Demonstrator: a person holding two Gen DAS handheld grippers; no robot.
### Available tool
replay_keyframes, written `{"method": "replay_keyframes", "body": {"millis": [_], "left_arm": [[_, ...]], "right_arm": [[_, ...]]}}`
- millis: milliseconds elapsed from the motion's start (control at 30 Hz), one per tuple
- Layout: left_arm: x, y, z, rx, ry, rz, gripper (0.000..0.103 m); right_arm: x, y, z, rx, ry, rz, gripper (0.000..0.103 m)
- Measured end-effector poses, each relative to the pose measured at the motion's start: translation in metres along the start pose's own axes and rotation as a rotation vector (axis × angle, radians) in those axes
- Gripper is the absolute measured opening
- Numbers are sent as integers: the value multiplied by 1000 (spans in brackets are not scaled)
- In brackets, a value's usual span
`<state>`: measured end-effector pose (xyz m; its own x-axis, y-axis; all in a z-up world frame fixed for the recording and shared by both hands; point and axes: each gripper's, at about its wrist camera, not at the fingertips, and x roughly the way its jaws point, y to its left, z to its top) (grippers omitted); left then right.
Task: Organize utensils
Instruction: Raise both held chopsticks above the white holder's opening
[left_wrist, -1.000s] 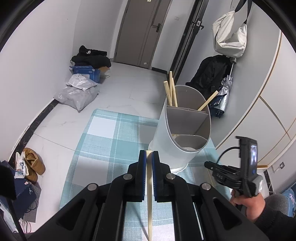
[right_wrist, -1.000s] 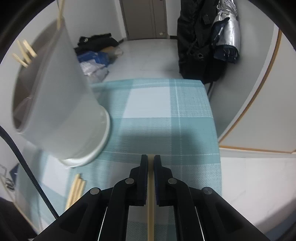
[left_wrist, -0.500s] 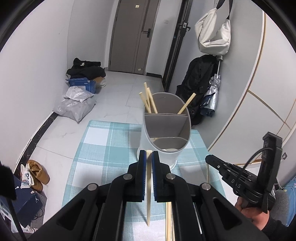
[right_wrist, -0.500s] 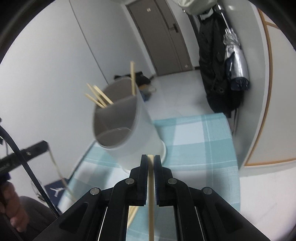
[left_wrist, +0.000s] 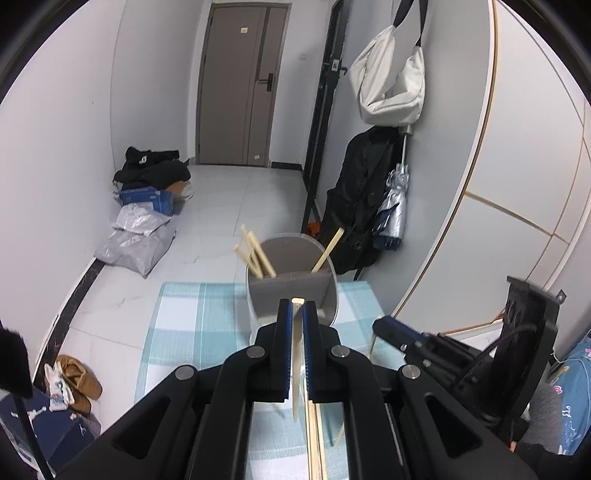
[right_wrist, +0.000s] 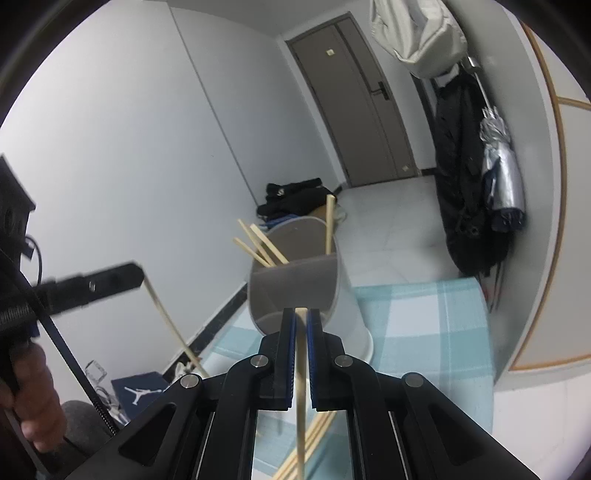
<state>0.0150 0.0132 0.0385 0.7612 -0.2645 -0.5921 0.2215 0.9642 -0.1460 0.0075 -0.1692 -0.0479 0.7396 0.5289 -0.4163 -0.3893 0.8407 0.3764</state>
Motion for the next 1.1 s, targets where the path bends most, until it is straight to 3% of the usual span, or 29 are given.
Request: {"method": "replay_keyframes", "body": {"millis": [300, 600, 833, 1100], "left_arm": [[-5, -6, 32, 17, -28, -47, 2], [-10, 2, 86, -3, -88, -96, 2], [5, 20, 116, -35, -138, -95, 2], [50, 46, 121, -102, -112, -103, 2]], "right_arm": [[-19, 15, 28, -25, -112, 66, 5], [-32, 37, 101, -110, -217, 120, 5], [-4, 40, 156, -187, -250, 114, 5], [39, 37, 181, -278, -262, 109, 5]]}}
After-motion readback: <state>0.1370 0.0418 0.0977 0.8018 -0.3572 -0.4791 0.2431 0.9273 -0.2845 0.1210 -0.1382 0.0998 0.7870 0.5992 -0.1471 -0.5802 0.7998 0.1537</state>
